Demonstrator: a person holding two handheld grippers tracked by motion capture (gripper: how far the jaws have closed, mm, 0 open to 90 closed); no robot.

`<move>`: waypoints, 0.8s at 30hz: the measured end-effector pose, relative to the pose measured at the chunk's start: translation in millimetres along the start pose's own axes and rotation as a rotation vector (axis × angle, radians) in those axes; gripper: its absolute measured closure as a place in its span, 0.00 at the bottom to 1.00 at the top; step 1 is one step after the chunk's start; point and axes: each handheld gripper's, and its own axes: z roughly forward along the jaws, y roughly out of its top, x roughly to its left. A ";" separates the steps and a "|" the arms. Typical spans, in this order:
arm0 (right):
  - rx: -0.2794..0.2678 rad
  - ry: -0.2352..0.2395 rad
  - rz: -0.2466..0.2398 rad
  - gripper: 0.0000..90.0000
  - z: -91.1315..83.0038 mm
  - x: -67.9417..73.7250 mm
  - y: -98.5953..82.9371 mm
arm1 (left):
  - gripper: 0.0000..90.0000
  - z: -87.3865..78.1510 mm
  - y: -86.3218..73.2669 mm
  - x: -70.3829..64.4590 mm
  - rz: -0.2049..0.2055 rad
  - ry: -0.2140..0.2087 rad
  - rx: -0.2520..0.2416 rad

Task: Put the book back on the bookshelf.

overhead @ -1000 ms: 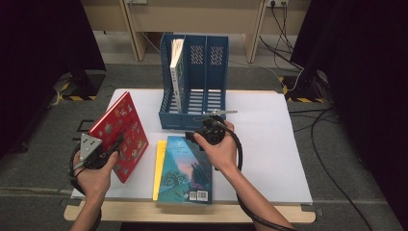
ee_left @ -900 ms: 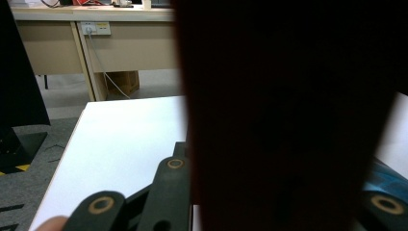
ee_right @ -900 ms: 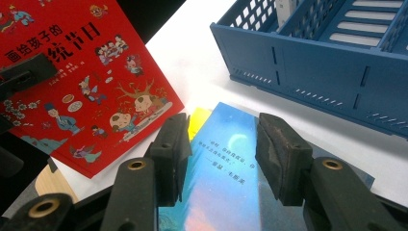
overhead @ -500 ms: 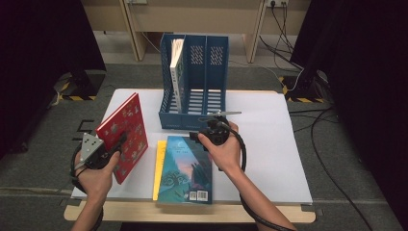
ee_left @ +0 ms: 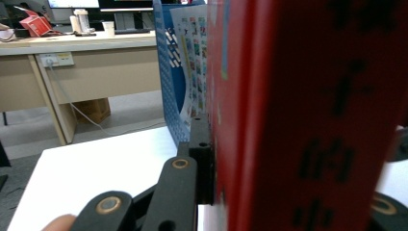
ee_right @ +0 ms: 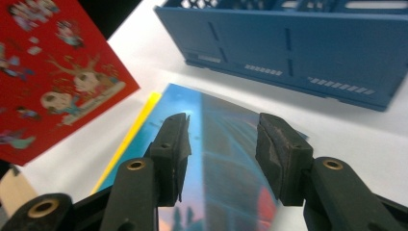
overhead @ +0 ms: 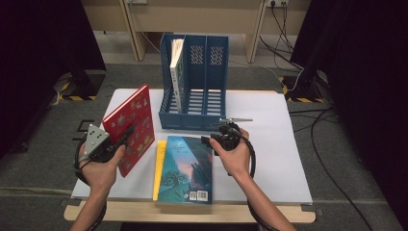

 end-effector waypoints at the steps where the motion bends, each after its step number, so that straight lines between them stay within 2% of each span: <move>1: -0.002 -0.003 0.004 0.61 -0.3 -2.4 -1.4 | 0.88 1.1 1.3 -0.8 0.000 -0.004 0.000; 3: -0.006 -0.016 0.000 0.61 -1.1 -7.4 -4.3 | 0.88 3.0 4.2 -3.0 0.003 -0.010 -0.001; 12: -0.016 -0.038 0.054 0.61 -6.7 -26.6 -21.3 | 0.88 12.6 17.9 -15.2 0.013 -0.045 -0.010; 24: -0.023 -0.053 0.089 0.61 -8.8 -38.7 -37.6 | 0.88 27.1 33.8 -29.0 0.015 -0.093 -0.017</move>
